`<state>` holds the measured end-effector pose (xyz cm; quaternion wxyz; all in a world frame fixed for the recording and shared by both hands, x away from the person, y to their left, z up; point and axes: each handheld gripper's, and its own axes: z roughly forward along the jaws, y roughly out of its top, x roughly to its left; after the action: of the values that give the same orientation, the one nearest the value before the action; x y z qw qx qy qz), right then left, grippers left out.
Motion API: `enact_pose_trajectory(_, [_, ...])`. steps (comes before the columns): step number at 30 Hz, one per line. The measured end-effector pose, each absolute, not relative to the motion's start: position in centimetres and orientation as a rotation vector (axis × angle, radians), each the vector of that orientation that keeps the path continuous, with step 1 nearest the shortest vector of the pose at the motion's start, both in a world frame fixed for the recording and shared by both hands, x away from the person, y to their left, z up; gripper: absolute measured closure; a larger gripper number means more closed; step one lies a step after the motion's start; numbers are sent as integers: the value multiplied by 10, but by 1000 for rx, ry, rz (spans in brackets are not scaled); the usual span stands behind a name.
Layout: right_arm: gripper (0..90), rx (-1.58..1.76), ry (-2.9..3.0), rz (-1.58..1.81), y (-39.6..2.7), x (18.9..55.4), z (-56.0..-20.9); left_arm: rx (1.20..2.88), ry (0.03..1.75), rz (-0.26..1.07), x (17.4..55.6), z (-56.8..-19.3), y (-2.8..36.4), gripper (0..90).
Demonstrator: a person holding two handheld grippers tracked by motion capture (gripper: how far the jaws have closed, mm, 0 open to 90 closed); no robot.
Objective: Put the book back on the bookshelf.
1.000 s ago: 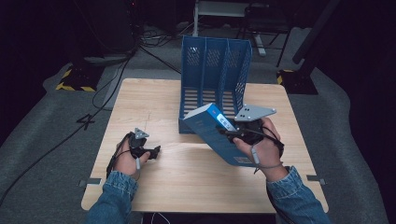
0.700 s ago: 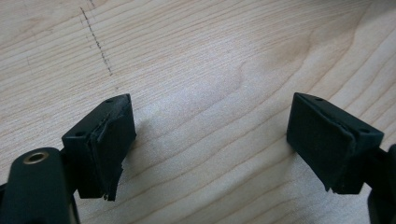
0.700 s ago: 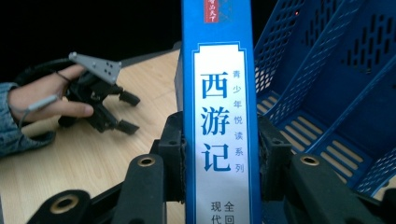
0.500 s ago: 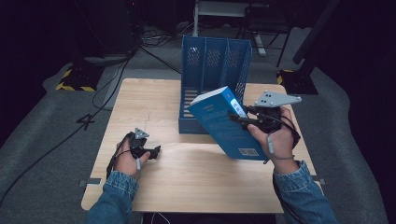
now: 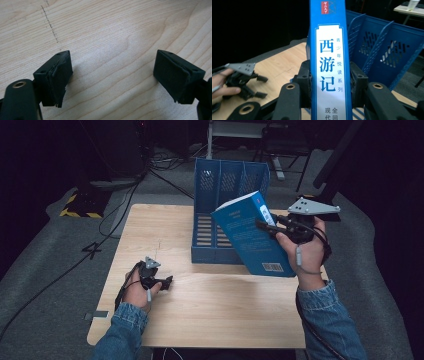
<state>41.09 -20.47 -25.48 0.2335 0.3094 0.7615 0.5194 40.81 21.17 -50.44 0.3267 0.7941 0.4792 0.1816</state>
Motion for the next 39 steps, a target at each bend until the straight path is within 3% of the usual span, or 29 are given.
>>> enact_pose_trajectory(19, [622, 976, 1957, 1458, -226, 469, -241, 2078, 1256, 478, 411, -504, 209, 161])
enact_pose_trajectory(39, [621, 1112, 1713, 1564, -259, 501, -243, 2078, 1262, 476, 411, -504, 208, 161])
